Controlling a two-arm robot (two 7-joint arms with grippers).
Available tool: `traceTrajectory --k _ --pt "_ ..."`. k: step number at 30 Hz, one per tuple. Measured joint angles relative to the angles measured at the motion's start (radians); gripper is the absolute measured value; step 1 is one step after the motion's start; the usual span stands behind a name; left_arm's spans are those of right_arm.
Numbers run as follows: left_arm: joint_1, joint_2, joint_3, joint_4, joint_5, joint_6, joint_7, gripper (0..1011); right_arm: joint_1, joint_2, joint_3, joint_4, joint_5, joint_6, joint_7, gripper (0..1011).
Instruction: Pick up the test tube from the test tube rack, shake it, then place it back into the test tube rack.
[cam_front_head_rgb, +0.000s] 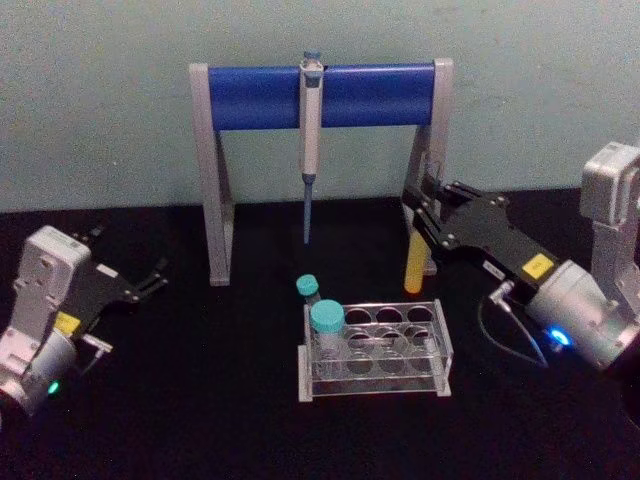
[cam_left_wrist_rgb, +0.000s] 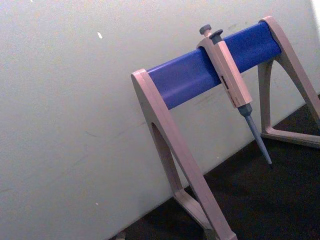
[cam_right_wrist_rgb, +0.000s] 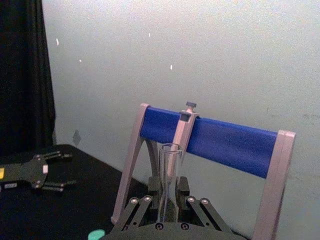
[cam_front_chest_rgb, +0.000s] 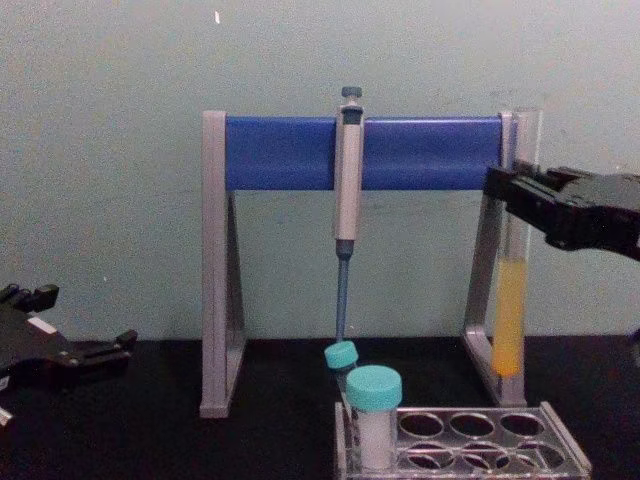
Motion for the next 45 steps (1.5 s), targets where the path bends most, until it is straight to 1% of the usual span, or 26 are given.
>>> traceTrajectory --k 1,3,4,7,10,14,17,19,20,23,26,30,33,38,45 --pt "0.000 0.000 0.000 0.000 0.000 0.000 0.000 1001 -0.008 0.004 0.003 -0.009 -0.001 0.003 -0.001 230" --pt "0.000 0.000 0.000 0.000 0.000 0.000 0.000 1001 -0.040 0.022 0.011 -0.047 -0.004 0.016 -0.004 230" --pt "0.000 0.000 0.000 0.000 0.000 0.000 0.000 1001 -0.040 0.022 0.011 -0.047 -0.004 0.016 -0.004 230" --pt "0.000 0.000 0.000 0.000 0.000 0.000 0.000 1001 -0.067 0.036 0.012 -0.079 -0.004 0.029 0.001 230" --pt "0.000 0.000 0.000 0.000 0.000 0.000 0.000 1001 -0.083 0.044 0.006 -0.101 0.001 0.038 0.015 230" --pt "0.000 0.000 0.000 0.000 0.000 0.000 0.000 1001 -0.082 0.042 -0.020 -0.107 0.023 0.045 0.051 230" --pt "0.000 0.000 0.000 0.000 0.000 0.000 0.000 1001 -0.070 0.034 -0.034 -0.097 0.033 0.044 0.066 230" --pt "0.000 0.000 0.000 0.000 0.000 0.000 0.000 1001 -0.047 0.020 -0.049 -0.070 0.044 0.034 0.079 230" --pt "0.000 0.000 0.000 0.000 0.000 0.000 0.000 1001 -0.047 0.020 -0.049 -0.070 0.044 0.034 0.079 230" --pt "0.000 0.000 0.000 0.000 0.000 0.000 0.000 1001 -0.009 -0.004 -0.063 -0.023 0.051 0.008 0.087 230" --pt "0.000 0.000 0.000 0.000 0.000 0.000 0.000 1001 0.013 -0.020 -0.066 0.009 0.051 -0.015 0.087 230" --pt "0.000 0.000 0.000 0.000 0.000 0.000 0.000 1001 0.045 -0.046 -0.063 0.060 0.042 -0.056 0.076 230" --pt "0.000 0.000 0.000 0.000 0.000 0.000 0.000 1001 0.055 -0.056 -0.056 0.081 0.027 -0.073 0.059 230" --pt "0.000 0.000 0.000 0.000 0.000 0.000 0.000 1001 0.057 -0.060 -0.044 0.088 0.008 -0.078 0.039 230" --pt "0.000 0.000 0.000 0.000 0.000 0.000 0.000 1001 0.051 -0.062 -0.032 0.086 -0.002 -0.075 0.032 230"
